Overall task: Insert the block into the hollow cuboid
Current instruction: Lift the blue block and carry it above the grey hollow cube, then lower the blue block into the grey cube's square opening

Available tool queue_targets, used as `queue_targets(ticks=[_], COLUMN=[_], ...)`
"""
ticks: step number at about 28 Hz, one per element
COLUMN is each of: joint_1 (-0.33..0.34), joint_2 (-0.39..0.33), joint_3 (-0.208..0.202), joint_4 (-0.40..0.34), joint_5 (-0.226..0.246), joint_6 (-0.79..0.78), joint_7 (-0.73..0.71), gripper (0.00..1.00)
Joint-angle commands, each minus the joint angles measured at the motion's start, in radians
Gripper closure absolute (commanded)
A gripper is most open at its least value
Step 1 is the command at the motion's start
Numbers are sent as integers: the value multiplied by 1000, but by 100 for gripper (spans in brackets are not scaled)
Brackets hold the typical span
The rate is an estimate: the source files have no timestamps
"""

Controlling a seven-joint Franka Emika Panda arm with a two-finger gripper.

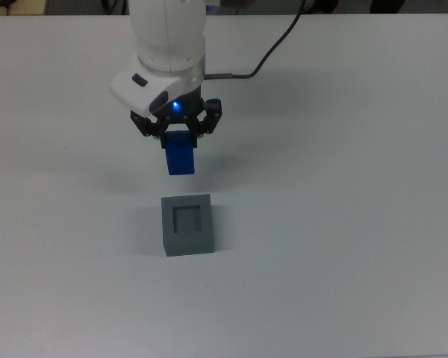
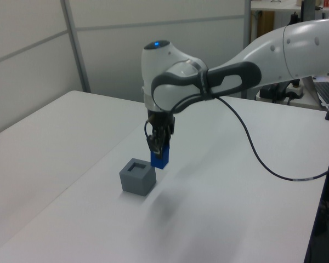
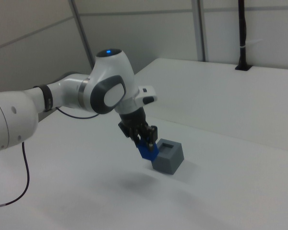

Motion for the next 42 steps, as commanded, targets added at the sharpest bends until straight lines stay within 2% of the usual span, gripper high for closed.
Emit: queue_targets(ticks=[1,8,13,18,24,33,42], joint_1=[-4,-4,-6,-4,-3,0,2], joint_2=[72,207,259,268,270,310,304], joint_3=[-2,-8,-11,-10,-2,1,1], joint_4=[124,325,382,374,324,325,324], joint_5=[3,3,3,2,-6,-5,9], joint_6=[-25,-20,16,26,24,27,15], joint_7=[4,6,6,1,-5,-5,-1], gripper=[100,100,100,100,100,100,100])
